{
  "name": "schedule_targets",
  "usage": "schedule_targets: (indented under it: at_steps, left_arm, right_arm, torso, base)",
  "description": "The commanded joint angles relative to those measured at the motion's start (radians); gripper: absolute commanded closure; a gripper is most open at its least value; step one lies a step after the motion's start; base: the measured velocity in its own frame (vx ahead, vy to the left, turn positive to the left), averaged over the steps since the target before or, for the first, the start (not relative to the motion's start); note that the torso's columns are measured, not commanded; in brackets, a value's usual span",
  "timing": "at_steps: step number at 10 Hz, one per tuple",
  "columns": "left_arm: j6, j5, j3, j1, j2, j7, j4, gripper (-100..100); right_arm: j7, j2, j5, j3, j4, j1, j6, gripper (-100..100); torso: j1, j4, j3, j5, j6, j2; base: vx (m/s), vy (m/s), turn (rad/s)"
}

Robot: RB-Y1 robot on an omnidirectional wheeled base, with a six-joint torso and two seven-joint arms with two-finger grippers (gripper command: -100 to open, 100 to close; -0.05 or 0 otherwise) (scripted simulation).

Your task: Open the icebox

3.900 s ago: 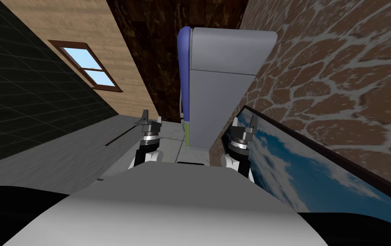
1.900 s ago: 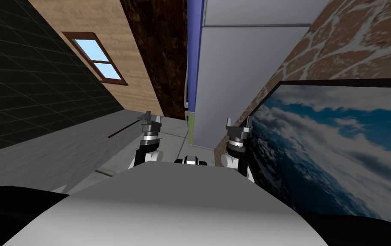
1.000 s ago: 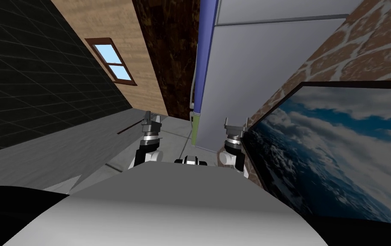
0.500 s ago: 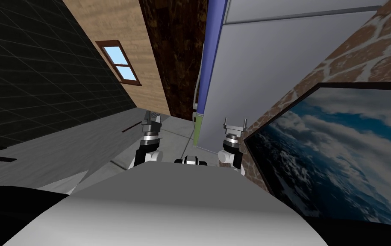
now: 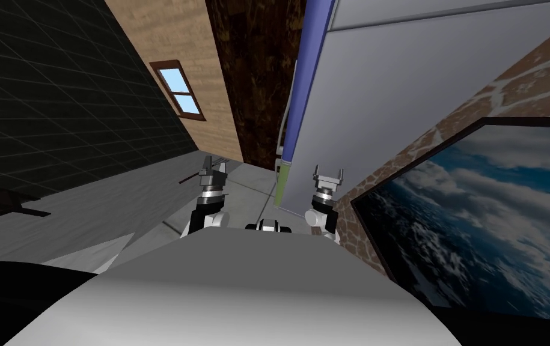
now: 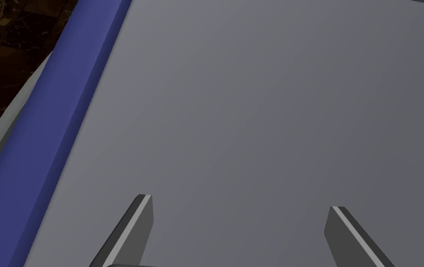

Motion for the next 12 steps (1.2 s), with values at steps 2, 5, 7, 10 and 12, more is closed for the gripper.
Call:
schedule_targets:
  at_steps: [2,5,7,10,12]
  left_arm:
    - [0.000,0.000,0.000,0.000,0.000,0.000,0.000,0]
    - [0.000,0.000,0.000,0.000,0.000,0.000,0.000,0]
    - [0.000,0.000,0.000,0.000,0.000,0.000,0.000,0]
    - [0.000,0.000,0.000,0.000,0.000,0.000,0.000,0]
    - [0.000,0.000,0.000,0.000,0.000,0.000,0.000,0]
  right_arm:
    - [-0.099,-0.003,-0.064,0.011,0.043,-0.023,-0.013,-100]
    - [-0.182,-0.005,-0.107,0.017,0.072,-0.041,-0.018,-100]
    - [-0.238,-0.006,-0.150,0.023,0.104,-0.059,-0.023,-100]
    - [-0.309,-0.007,-0.193,0.029,0.136,-0.076,-0.028,-100]
    - [-0.364,-0.008,-0.236,0.035,0.170,-0.095,-0.032,-100]
  torso:
    - [-0.002,0.000,0.000,0.000,0.001,0.001]
    - [0.000,0.000,0.000,0.000,0.000,-0.001]
    - [0.000,0.000,0.000,0.000,0.000,0.000]
    - [-0.001,0.000,0.000,0.000,0.000,0.000]
    - [0.000,0.000,-0.001,0.000,0.000,-0.001]
  base:
    - [0.020,0.020,0.046]
    - [0.028,0.029,0.090]
    - [0.030,0.042,0.081]
    - [0.017,0.018,0.058]
    - [0.030,0.032,0.086]
